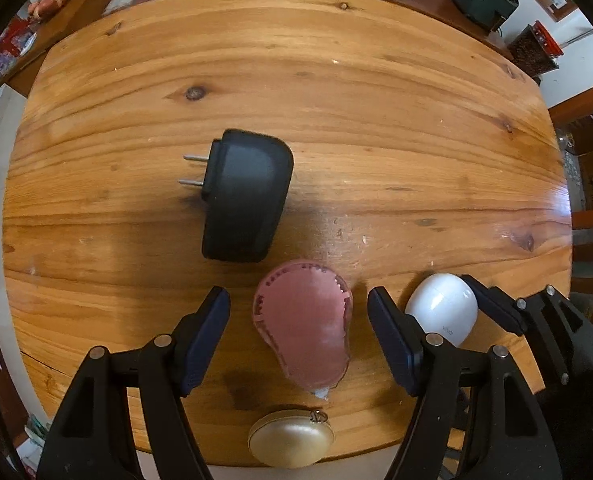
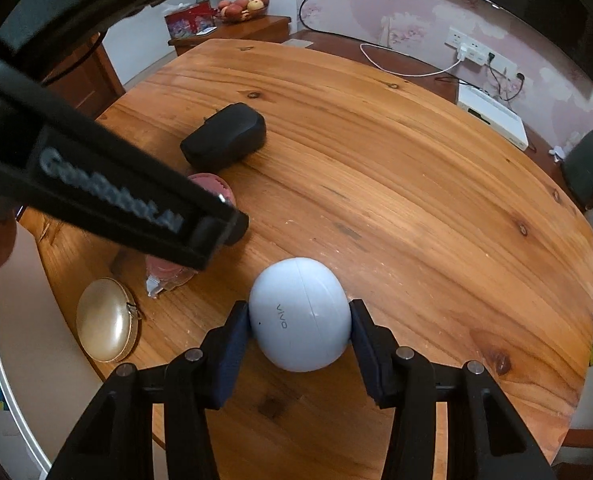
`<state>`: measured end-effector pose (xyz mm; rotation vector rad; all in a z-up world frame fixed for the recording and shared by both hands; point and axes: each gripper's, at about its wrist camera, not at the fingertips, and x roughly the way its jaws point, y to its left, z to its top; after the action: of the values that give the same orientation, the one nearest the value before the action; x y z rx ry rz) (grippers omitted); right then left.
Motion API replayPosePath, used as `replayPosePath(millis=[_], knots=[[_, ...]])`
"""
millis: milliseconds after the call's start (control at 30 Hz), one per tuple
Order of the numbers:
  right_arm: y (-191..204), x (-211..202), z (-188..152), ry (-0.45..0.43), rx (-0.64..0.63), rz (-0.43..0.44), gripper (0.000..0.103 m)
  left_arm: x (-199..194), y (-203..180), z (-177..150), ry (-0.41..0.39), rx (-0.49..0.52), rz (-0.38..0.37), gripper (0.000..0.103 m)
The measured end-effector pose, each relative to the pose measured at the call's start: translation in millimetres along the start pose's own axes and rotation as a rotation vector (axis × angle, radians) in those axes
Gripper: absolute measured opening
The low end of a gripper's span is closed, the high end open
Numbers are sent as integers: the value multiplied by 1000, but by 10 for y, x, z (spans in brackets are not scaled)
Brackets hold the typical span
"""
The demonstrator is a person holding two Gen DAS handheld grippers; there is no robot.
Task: Organize rigid objects
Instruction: 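Grasp the pink tape measure with the left tool while the right tool grasps the white egg speaker, then carry the pink tape measure and white speaker into the tray and release both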
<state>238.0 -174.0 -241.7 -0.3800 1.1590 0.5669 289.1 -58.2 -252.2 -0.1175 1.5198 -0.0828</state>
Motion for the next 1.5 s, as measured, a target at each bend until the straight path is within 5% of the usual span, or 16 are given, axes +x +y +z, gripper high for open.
replayPosePath(millis=[100, 267, 533, 967, 1167, 1500], knots=[[-21, 12, 7, 1, 6, -2, 50, 15, -71, -17, -10, 10, 33, 74], [-52, 13, 12, 7, 19, 1, 50, -16, -107, -79, -26, 37, 69, 53], [-147, -14, 29, 6, 47, 10, 50, -146, -4, -225, -41, 45, 55, 53], [-24, -738, 77, -116, 110, 43, 50, -1220, -97, -567, -183, 159, 101, 53], [204, -1254, -27, -196, 126, 73, 50, -1472, -77, -849, -196, 198, 108, 53], [745, -1735, -361, -179, 220, 76, 50, -1808, 29, -1437, -263, 296, 122, 53]])
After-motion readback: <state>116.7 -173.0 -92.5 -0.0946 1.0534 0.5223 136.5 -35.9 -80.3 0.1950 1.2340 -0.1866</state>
